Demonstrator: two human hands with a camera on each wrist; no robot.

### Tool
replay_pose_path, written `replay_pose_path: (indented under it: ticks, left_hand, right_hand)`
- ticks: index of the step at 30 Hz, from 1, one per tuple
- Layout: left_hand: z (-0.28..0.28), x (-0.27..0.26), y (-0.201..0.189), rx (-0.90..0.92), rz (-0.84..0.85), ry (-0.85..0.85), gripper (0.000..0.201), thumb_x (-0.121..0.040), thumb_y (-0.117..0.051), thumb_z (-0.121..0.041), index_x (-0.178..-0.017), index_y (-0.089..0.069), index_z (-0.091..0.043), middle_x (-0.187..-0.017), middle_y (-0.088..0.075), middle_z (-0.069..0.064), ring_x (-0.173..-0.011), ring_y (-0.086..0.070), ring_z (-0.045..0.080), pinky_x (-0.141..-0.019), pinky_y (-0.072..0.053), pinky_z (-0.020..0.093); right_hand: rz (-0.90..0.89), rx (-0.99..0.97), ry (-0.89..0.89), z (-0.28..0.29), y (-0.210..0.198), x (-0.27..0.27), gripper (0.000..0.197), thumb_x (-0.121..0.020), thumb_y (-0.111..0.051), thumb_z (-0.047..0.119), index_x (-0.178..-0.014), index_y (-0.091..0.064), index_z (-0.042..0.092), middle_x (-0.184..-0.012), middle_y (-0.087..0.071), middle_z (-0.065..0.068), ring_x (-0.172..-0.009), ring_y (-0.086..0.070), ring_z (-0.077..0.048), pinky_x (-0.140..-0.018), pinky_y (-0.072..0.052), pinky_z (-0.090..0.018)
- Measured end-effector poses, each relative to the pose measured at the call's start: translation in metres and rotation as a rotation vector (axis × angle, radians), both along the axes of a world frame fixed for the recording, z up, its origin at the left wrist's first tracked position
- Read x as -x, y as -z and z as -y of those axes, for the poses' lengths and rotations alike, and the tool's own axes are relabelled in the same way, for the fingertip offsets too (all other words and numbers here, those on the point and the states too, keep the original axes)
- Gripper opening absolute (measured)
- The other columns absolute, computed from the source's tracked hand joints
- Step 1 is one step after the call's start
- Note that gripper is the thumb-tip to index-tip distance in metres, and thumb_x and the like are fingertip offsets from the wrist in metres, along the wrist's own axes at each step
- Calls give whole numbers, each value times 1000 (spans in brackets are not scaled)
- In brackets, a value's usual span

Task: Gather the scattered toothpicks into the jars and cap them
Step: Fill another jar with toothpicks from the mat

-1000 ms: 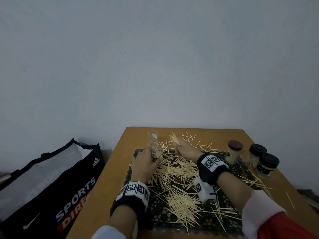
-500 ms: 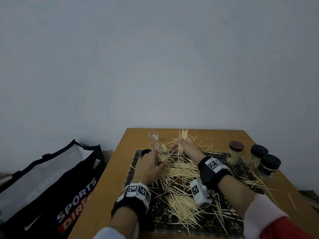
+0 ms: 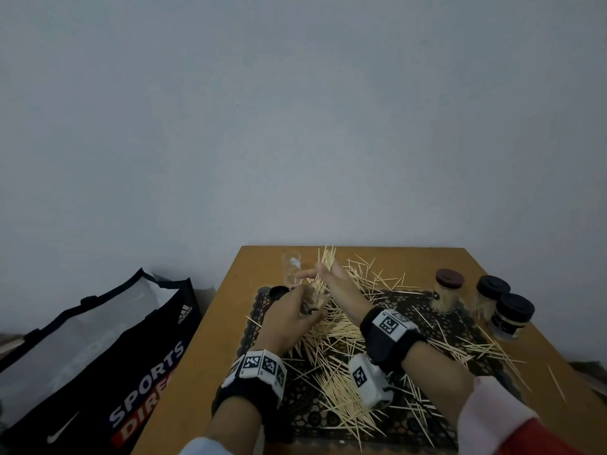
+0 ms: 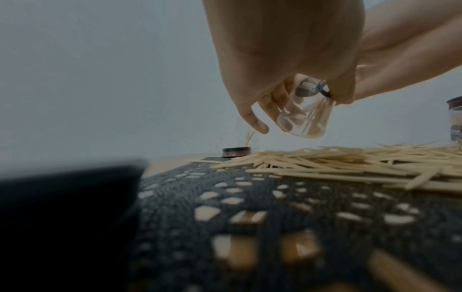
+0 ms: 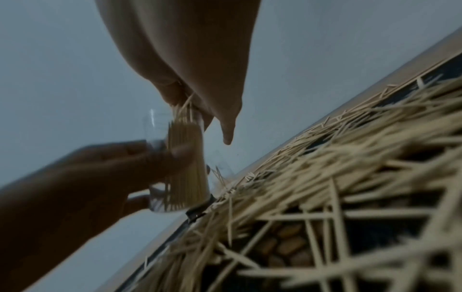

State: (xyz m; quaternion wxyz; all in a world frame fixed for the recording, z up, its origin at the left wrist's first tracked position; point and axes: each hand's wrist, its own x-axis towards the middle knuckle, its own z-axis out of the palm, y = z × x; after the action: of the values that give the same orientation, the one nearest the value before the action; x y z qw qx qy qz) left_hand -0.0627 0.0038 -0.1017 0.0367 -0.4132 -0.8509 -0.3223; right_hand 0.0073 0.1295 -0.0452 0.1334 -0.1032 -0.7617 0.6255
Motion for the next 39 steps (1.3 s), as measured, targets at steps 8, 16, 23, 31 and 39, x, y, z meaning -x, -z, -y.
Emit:
replay_pose_path:
  ticks: [8,16,23,31,39]
  left_hand:
    - [2,1,-1,-36,11,-37,51,-88,-58,-60,-121,-50,-22,-99,-58,-11,-87,-56,8,-68,-39,21]
    - [2,0,-3,0,-28,-65,45,-88,-56,-61,-111,-49,-23,-90,-58,-9,-79,-55,9,-58,-33,18]
    - [3,-1,-4,15,-55,-30,52,-89,-54,-60,-123,-46,-21,-93,-58,-6,-81,-55,11,-61,-34,18]
    - [2,-3,-7,30,-71,-19,52,-91,-56,-56,-129,-43,-23,-88,-55,-10,-75,-51,8,-55,-28,15]
    - [3,-6,-9,-5,-39,-30,45,-88,-54,-62,-111,-48,-23,-86,-54,-11,-71,-48,1,-55,-29,14]
  right_hand:
    - [-33,100,-82,0,4,-1,29,-100,-44,32,-110,-64,11,-136,-55,-3,-124,-49,-12,-114,-24,-44]
    - [-101,147,4,-4,10,4,20,-102,-42,26,-91,-57,18,-96,-72,9,-96,-62,-10,-108,-35,-52]
    - [21,-38,-136,1,5,-2,38,-104,-35,34,-129,-57,16,-114,-53,16,-102,-47,6,-80,-35,-10]
    - [-59,-95,-143,-8,8,3,16,-96,-55,22,-103,-64,10,-98,-67,5,-86,-62,3,-76,-46,-13]
    - [-62,-17,-53,-9,11,8,27,-104,-39,18,-117,-60,8,-111,-71,-1,-94,-63,9,-86,-44,-13]
